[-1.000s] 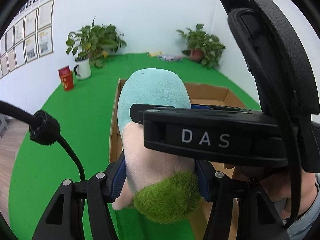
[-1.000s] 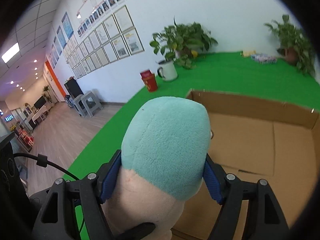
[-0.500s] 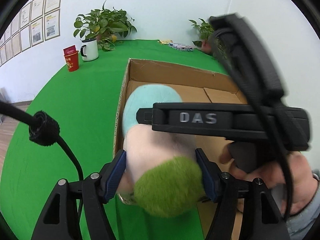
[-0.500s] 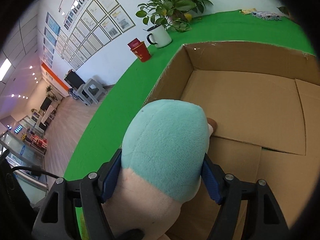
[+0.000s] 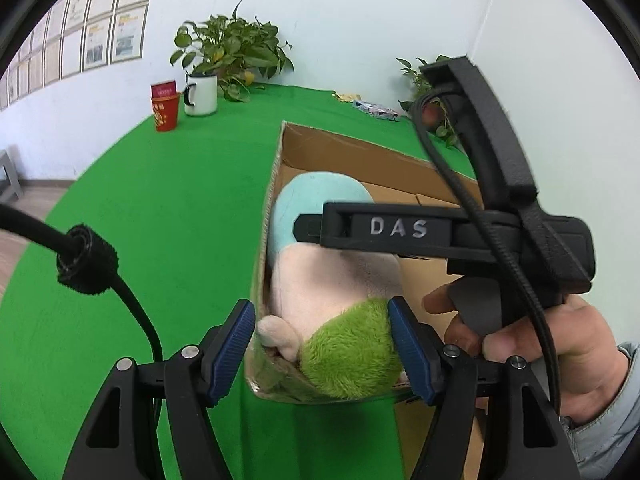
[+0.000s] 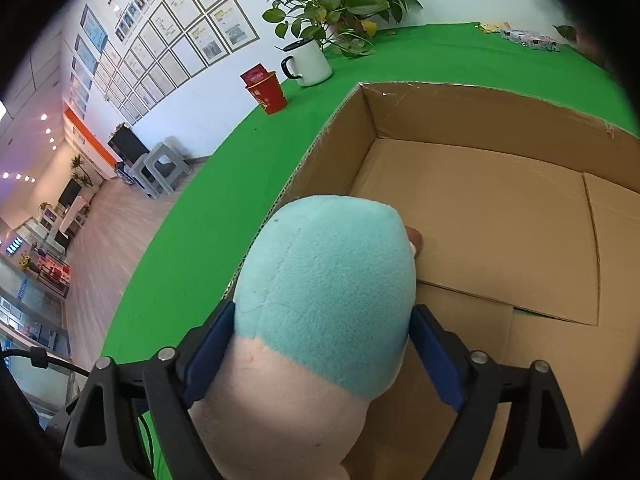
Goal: Organize objects
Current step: 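Open the right gripper and withdraw while the left gripper releases the plush, then move both grippers back toward the long cardboard divider, then grasp the long cardboard divider with both grippers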
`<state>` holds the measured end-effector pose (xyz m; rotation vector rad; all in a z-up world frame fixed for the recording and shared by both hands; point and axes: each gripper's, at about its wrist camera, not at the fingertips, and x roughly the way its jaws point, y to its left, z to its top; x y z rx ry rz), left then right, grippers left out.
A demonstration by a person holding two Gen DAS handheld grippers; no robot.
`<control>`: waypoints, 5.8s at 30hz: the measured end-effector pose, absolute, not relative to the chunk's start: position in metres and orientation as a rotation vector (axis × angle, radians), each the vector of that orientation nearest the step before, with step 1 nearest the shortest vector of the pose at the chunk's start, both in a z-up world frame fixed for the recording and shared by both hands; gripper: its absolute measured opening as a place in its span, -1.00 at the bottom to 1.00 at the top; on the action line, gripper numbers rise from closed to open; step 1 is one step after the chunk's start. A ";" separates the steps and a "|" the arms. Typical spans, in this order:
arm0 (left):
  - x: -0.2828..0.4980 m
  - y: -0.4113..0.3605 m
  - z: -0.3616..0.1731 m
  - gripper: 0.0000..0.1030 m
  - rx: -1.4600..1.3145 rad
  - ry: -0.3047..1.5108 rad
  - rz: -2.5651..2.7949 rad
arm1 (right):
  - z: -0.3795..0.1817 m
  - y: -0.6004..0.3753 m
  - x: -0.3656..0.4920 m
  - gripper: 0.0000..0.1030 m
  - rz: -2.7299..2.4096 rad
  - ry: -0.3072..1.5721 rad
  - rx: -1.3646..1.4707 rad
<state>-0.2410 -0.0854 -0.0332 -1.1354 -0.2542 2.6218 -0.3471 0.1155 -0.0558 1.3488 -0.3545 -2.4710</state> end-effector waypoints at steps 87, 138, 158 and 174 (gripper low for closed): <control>-0.029 0.023 -0.010 0.98 -0.986 0.114 2.656 | -0.021 0.215 -0.037 0.76 -2.823 -0.082 1.028; -0.036 -0.039 -0.091 -0.84 -1.446 -0.230 2.462 | -0.061 0.139 -0.025 0.19 -2.461 -0.214 1.380; -0.034 -0.061 -0.078 -0.77 -1.470 -0.252 2.557 | -0.053 0.104 -0.053 -0.59 -2.569 -0.150 1.331; -0.032 -0.066 -0.083 -0.77 -1.450 -0.257 2.568 | -0.056 0.097 -0.061 -0.71 -2.612 -0.110 1.375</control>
